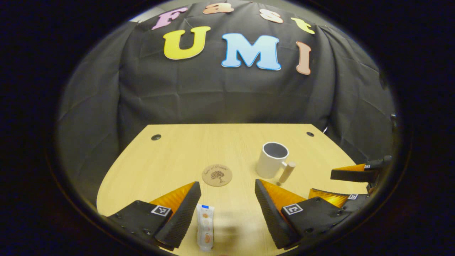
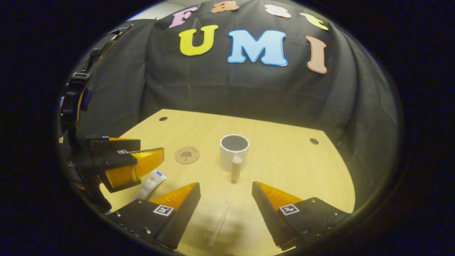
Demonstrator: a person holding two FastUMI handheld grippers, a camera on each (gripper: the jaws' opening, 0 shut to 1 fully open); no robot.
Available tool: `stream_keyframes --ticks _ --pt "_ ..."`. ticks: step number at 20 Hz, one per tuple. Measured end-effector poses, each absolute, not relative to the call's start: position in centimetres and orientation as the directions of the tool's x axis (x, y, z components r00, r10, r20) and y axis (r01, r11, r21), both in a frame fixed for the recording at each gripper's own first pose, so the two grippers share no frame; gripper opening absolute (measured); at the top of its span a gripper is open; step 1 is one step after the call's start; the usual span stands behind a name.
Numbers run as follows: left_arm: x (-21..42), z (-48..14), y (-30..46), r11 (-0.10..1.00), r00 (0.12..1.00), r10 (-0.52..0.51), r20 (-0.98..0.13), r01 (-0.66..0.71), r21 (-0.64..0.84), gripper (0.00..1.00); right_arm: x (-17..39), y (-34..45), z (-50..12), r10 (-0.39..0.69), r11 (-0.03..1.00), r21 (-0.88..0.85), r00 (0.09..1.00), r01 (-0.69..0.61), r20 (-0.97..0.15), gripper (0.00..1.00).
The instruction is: Put the toothbrush and toothpaste on the desktop into the cup, then pick up the cup and place it on the coaster on the desktop.
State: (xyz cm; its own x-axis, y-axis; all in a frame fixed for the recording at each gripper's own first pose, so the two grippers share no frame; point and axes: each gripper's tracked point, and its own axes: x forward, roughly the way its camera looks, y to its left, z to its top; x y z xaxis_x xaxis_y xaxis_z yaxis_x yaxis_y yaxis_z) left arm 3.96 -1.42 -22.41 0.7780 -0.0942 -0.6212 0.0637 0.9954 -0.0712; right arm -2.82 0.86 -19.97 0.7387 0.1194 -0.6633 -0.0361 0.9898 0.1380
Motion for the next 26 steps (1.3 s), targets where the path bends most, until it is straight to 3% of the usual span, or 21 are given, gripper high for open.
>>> stream_keyframes --ticks 4,14,26 --pt "3.0 -25.5 -1.3 0.993 0.686 -0.115 -0.718 0.072 -0.090 0.98 -4.3 2.2 -23.2 0.183 0.974 0.225 0.606 -0.007 -0.774 0.92" --pt "-1.8 -32.5 1.8 0.998 0.364 -0.065 -0.929 0.034 -0.057 0.99 -6.2 2.6 -27.5 0.157 0.977 0.201 0.403 0.067 -0.901 0.93" --pt "-4.9 -37.9 3.9 0.999 0.120 -0.044 -0.992 0.004 -0.044 1.00 -8.9 3.1 -29.4 0.162 0.974 0.185 0.163 0.135 -0.973 0.95"
